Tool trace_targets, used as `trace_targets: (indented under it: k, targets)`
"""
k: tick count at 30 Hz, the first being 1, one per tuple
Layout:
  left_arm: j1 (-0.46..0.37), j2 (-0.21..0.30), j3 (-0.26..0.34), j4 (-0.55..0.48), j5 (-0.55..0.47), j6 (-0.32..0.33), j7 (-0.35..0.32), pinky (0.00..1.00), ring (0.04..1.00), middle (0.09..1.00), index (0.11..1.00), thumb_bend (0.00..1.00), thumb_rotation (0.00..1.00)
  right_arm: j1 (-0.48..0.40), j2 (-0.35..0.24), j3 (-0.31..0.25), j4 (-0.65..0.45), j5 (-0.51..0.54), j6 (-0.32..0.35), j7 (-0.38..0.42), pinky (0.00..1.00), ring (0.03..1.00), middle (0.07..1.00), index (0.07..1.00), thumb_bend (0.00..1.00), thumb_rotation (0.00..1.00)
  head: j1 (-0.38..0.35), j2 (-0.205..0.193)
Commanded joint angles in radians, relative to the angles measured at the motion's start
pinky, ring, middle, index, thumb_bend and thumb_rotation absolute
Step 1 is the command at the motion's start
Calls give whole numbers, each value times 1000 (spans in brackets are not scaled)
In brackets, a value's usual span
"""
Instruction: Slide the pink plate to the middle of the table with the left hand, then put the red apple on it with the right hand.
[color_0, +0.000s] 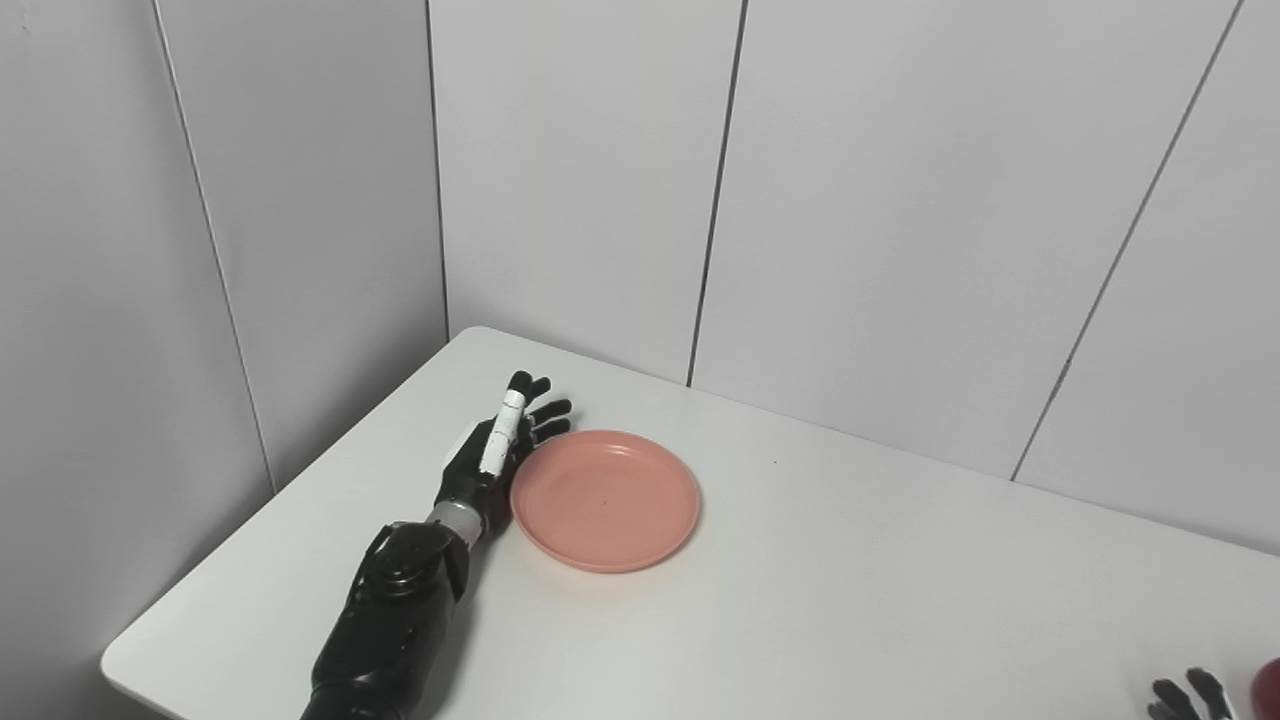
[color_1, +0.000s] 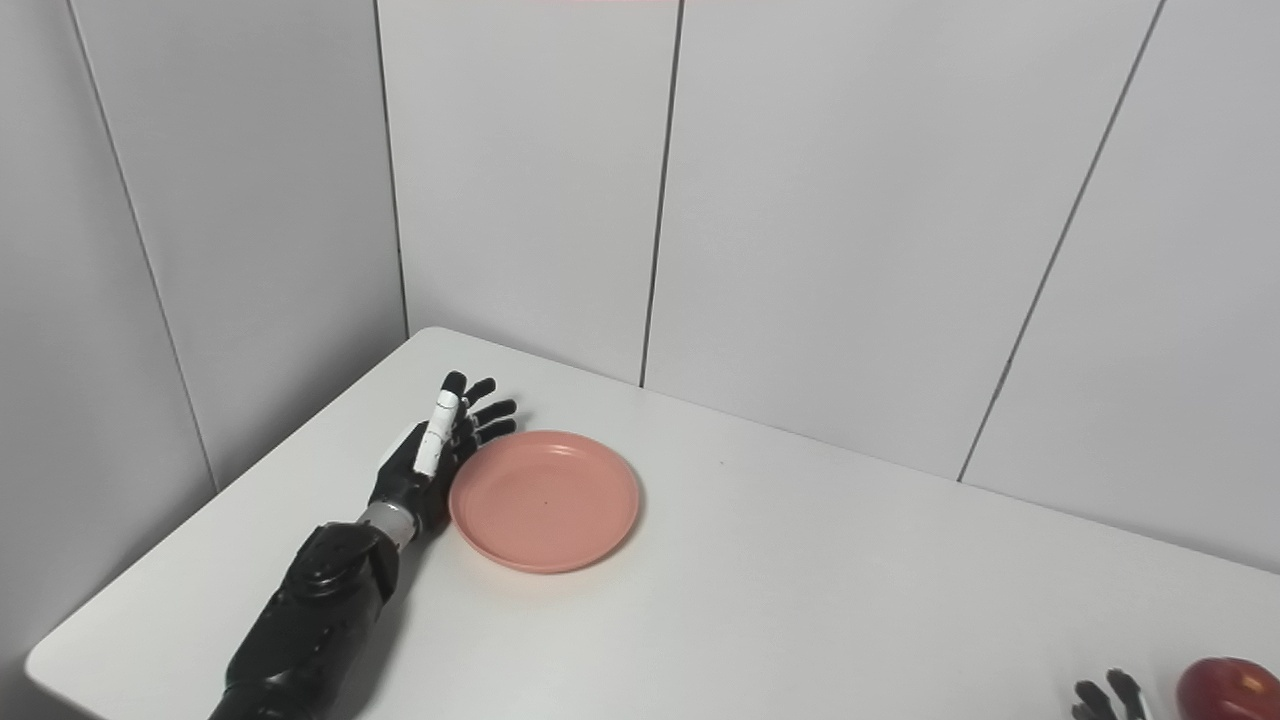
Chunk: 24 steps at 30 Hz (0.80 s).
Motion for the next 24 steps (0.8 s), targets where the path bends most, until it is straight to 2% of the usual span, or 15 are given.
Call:
trace_targets:
  k: [1, 10, 12, 16, 20, 24]
  targets:
    - [-26, -5, -5, 16, 3, 3, -7, 860, 864, 834, 891, 854, 913, -8, -2, 6, -21, -4, -2, 4, 1000, 957, 941, 1000, 731, 1000, -2, 1]
    - [-36, -20, -17, 68, -3, -14, -33, 867, 869, 855, 915, 890, 903, -6, -2, 13, -20, -9, -10, 5, 1000, 952, 936, 1000, 737, 1000, -14, 5]
    - [-34, -25, -16, 66, -11, -8, -40, 847, 867, 857, 911, 875, 897, -6, -2, 13, -18, -10, -12, 5, 1000, 955, 934, 1000, 739, 1000, -17, 6]
    - [-34, -34, -14, 67, -28, -1, -56, 873, 889, 870, 922, 845, 888, -7, 0, 15, -13, -13, -16, 5, 1000, 959, 936, 1000, 747, 1000, -25, 9]
    - [-32, -34, -24, 66, -23, -5, -59, 871, 879, 864, 921, 820, 922, -5, 0, 19, -13, -21, -18, 3, 1000, 951, 933, 1000, 747, 1000, -36, 15]
    - [-24, -44, -28, 54, -27, 2, -61, 932, 891, 871, 926, 788, 924, -5, 2, 23, -5, -28, -34, 2, 1000, 946, 935, 1000, 737, 1000, -54, 21]
